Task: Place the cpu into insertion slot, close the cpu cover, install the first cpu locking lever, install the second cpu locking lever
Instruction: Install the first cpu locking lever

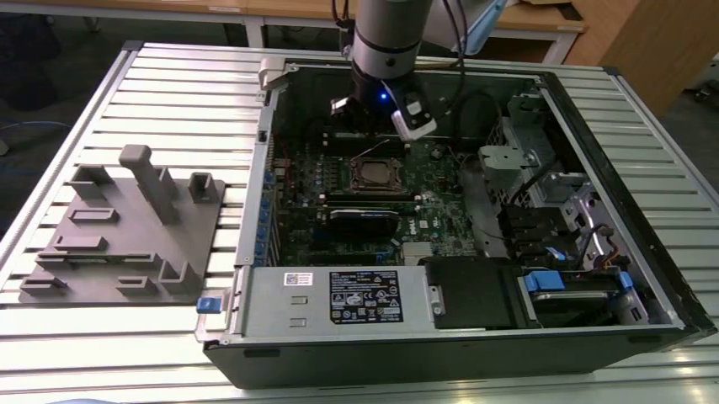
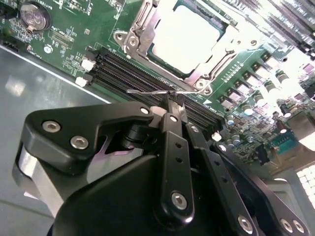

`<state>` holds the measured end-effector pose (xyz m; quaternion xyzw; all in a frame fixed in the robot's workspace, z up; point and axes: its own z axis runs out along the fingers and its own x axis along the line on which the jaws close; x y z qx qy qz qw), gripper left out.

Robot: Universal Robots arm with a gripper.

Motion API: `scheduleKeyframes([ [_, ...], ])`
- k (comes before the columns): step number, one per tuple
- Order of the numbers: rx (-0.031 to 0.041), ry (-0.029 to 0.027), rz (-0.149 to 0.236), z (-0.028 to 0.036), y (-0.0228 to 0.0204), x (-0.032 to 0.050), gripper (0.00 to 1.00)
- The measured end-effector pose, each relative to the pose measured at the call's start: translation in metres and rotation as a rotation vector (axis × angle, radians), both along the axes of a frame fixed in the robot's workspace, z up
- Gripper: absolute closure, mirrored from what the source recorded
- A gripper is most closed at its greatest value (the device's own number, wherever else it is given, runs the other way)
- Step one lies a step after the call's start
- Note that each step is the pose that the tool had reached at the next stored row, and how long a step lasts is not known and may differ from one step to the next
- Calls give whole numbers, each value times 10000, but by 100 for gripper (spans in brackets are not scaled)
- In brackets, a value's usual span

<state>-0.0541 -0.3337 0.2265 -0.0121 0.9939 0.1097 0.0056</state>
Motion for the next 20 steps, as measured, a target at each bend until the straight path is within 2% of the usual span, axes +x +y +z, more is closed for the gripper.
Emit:
scheduleKeyframes([
  [4,4,-2,-13,-26,24,6,90],
  [11,1,0,-44,-42,30,10,90],
  [13,4,-20,-46,-54,31,10,90],
  [16,2,-132,-45,-78,30,10,90],
  [19,1,-267,-44,-96,29,9,90],
  [20,1,-289,-44,-99,30,10,90],
])
